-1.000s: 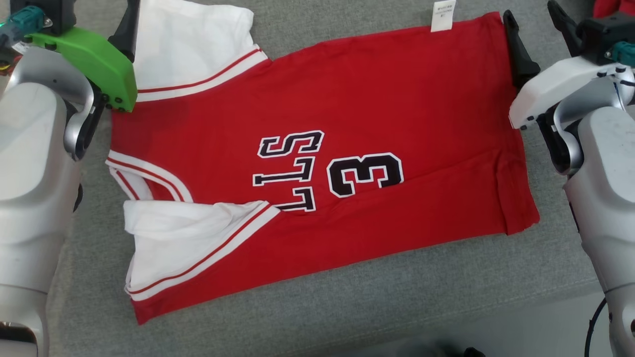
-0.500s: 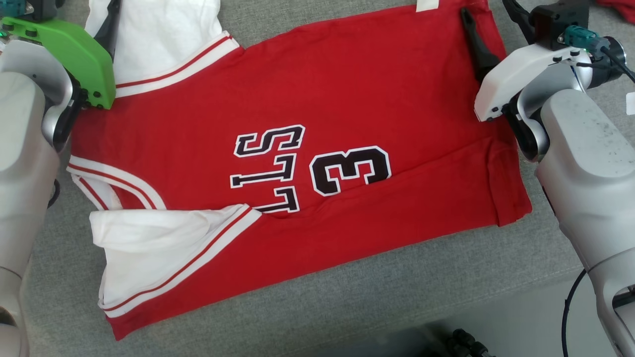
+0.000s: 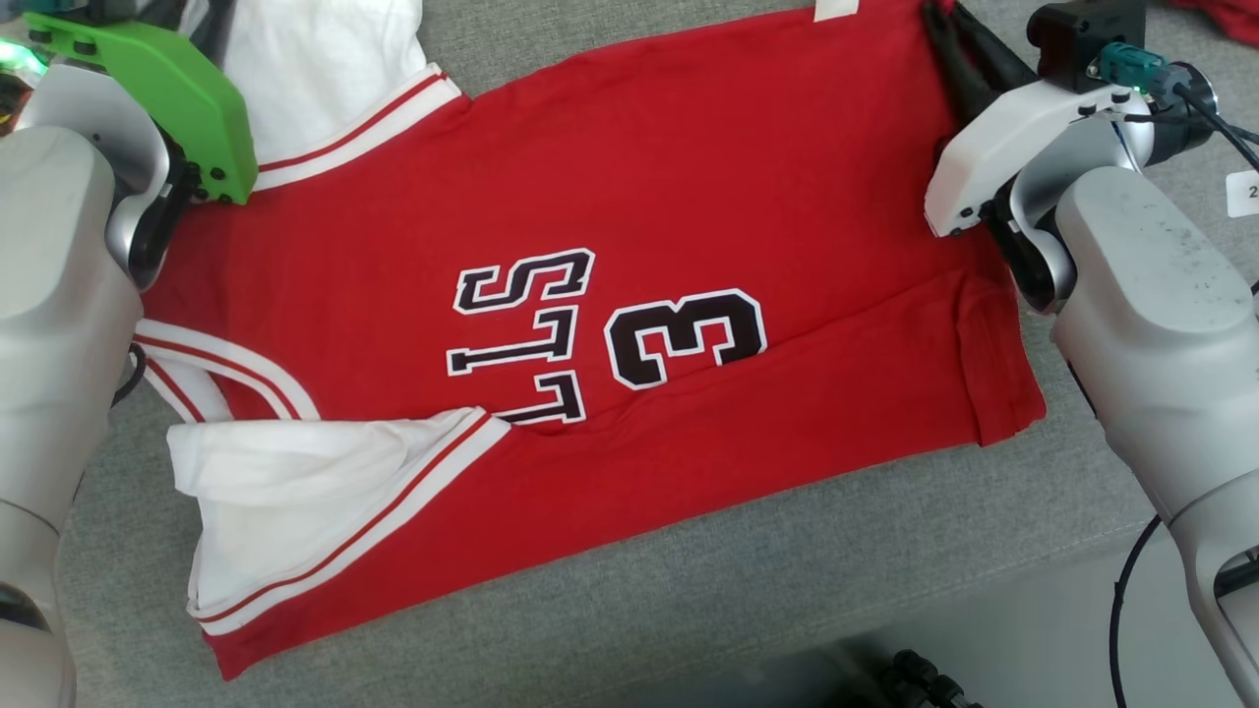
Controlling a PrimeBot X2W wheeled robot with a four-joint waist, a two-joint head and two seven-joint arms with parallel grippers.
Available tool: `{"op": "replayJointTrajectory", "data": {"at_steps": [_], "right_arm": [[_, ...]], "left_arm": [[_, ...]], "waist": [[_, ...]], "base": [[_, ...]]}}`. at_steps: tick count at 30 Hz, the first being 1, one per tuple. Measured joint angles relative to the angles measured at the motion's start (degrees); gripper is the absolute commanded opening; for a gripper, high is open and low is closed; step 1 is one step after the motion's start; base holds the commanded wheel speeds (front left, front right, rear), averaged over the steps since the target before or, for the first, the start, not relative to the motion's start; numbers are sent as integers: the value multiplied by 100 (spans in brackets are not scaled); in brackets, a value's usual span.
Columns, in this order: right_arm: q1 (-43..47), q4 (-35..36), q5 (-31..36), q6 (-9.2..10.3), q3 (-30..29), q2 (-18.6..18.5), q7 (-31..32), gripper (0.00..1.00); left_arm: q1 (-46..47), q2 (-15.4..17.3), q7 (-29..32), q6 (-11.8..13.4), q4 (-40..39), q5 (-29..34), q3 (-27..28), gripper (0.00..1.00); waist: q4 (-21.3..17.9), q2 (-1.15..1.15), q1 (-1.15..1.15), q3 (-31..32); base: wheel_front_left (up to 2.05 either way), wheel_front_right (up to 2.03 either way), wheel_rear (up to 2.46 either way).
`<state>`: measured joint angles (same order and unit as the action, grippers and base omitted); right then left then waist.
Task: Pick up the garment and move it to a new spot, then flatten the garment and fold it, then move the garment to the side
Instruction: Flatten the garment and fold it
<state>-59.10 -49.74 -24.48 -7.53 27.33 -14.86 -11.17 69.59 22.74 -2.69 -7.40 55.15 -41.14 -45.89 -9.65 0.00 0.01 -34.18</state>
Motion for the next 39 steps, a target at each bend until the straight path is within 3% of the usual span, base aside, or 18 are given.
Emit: {"op": "replayJointTrajectory", "data": {"at_steps": [11,19,26,39], "right_arm": [[-28,-86,-65,0,54,-220,-318,0],[470,301,-59,0,-232,-374,-382,0],[1188,867,76,0,-823,-604,-388,0],[2440,1650,417,0,-1858,-452,-388,0]], "left_arm": [[6,-38,-850,1,-179,-601,-216,0],[-407,32,-1202,0,-954,-958,-201,0],[-1284,108,-1228,97,-2227,-857,427,0],[-3526,-114,-1234,546,-4113,-210,1317,0]], "waist": [[272,0,-1,289],[492,0,-1,667],[757,0,-1,876],[1041,0,-1,1121]], "base": [[0,0,0],[0,0,0],[0,0,0],[0,0,0]]}}
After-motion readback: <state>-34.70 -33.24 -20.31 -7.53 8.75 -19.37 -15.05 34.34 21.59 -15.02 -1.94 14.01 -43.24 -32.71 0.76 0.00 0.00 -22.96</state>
